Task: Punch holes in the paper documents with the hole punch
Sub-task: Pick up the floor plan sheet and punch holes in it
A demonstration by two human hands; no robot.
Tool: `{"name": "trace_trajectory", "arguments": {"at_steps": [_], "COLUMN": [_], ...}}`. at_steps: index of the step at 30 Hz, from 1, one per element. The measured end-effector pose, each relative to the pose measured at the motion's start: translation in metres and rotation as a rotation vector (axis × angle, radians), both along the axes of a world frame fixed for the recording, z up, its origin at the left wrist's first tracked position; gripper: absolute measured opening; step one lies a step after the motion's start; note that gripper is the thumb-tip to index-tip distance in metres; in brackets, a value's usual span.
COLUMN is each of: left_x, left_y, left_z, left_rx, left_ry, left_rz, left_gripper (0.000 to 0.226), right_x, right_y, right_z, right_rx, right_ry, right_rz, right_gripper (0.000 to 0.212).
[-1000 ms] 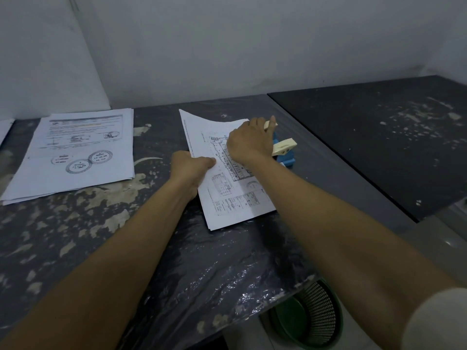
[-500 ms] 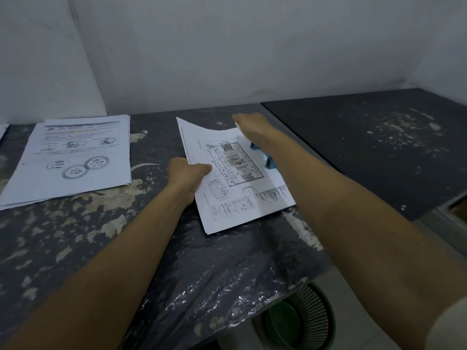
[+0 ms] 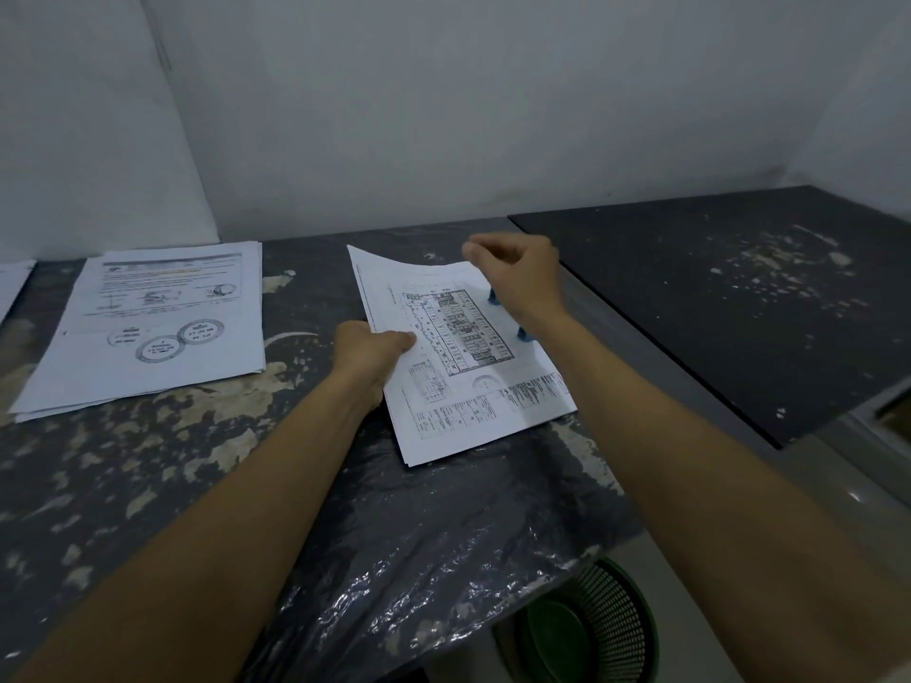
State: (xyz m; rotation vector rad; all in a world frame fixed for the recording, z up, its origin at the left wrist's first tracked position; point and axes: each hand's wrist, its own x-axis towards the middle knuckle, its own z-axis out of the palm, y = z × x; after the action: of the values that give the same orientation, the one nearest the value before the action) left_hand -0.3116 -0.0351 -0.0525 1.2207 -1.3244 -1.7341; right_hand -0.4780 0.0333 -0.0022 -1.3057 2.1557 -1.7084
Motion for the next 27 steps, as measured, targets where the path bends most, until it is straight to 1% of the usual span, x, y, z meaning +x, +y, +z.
{"name": "trace_trajectory", "arguments": {"at_steps": [5, 11, 15, 18, 22, 24, 27], "left_x": [0.009, 0.027, 0.045, 0.059, 0.081, 0.092, 0.111], "left_y": [0.001, 0.004, 0.005, 0.006, 0.008, 0.009, 0.014], "left_z": [0.002, 0.003, 0.010, 0.017, 0.026, 0.030, 0.040], "left_rx": [0.027, 0.017, -0.006, -0.019, -0.059, -0.071, -0.084], "left_ry": [0.029, -0.001, -0.021, -0.015, -0.015, -0.003, 0.018], "left_rz": [0.013, 0.044, 0.064, 0.079, 0.091, 0.087, 0.090], "left_gripper": [0.014, 0.015, 0.015, 0.019, 0.022, 0.025, 0.033], "right_x": [-0.001, 0.002, 0.006, 0.015, 0.025, 0.035, 0.060], "right_y": [0.002, 0.005, 0.006, 0.010, 0.017, 0.022, 0.033], "right_z": [0.003, 0.008, 0.010, 0.012, 0.011, 0.012, 0.015], "right_rx": [0.028, 0.058, 0.089, 0.128, 0.181, 0.105, -0.123], "right_ry": [0.032, 0.041, 0.039, 0.071, 0.071, 0.196, 0.477], "right_rz": [-0.001, -0.014, -0.018, 0.000, -0.004, -0.071, -0.101], "right_gripper": [0.020, 0.019, 0.030, 0.034, 0.049, 0.044, 0.032]}}
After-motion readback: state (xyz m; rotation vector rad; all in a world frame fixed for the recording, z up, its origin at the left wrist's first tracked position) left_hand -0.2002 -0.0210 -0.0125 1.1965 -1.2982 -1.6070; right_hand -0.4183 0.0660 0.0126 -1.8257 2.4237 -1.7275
